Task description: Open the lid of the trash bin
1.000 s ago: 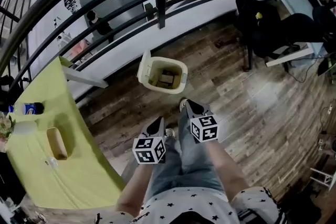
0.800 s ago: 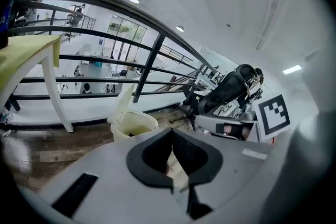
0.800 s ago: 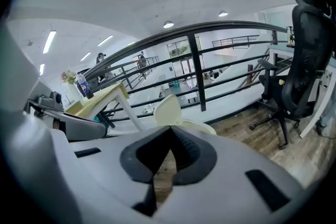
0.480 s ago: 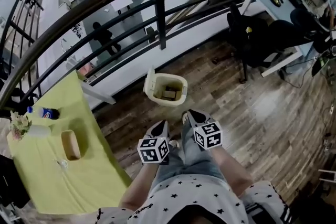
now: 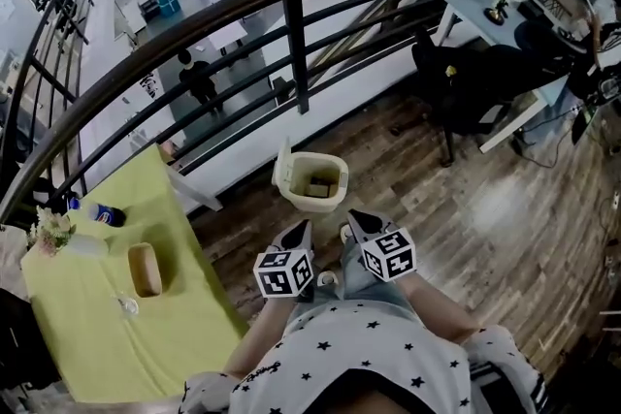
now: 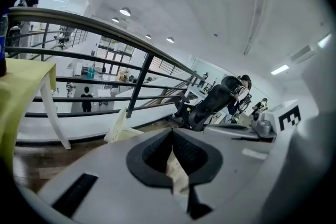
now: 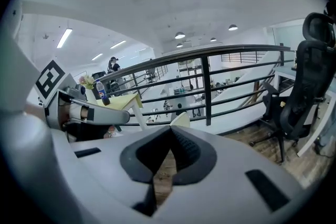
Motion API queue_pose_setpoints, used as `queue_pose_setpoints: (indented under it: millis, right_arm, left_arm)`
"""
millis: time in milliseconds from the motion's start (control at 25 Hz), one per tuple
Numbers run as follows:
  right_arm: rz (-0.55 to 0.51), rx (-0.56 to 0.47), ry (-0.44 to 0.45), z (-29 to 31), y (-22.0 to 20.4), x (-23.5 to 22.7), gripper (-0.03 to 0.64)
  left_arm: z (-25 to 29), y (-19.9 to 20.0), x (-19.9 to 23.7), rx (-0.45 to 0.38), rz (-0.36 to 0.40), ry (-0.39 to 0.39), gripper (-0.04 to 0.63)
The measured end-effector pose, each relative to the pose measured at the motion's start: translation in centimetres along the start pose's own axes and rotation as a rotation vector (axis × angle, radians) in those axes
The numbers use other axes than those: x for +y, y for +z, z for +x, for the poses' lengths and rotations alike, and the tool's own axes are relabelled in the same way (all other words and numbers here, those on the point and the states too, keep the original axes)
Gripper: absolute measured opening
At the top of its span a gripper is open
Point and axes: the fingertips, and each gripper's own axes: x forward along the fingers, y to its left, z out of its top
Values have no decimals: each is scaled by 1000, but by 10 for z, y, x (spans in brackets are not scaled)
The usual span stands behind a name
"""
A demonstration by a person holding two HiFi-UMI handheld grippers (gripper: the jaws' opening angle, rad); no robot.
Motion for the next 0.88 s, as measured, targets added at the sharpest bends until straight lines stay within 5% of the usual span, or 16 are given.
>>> queue_pose_setpoints:
  millis: [880]
  right_arm:
    - [33,-88,24,-23,16,31,-6]
  left_arm:
    - [-38,7,9,-56,24,4,12]
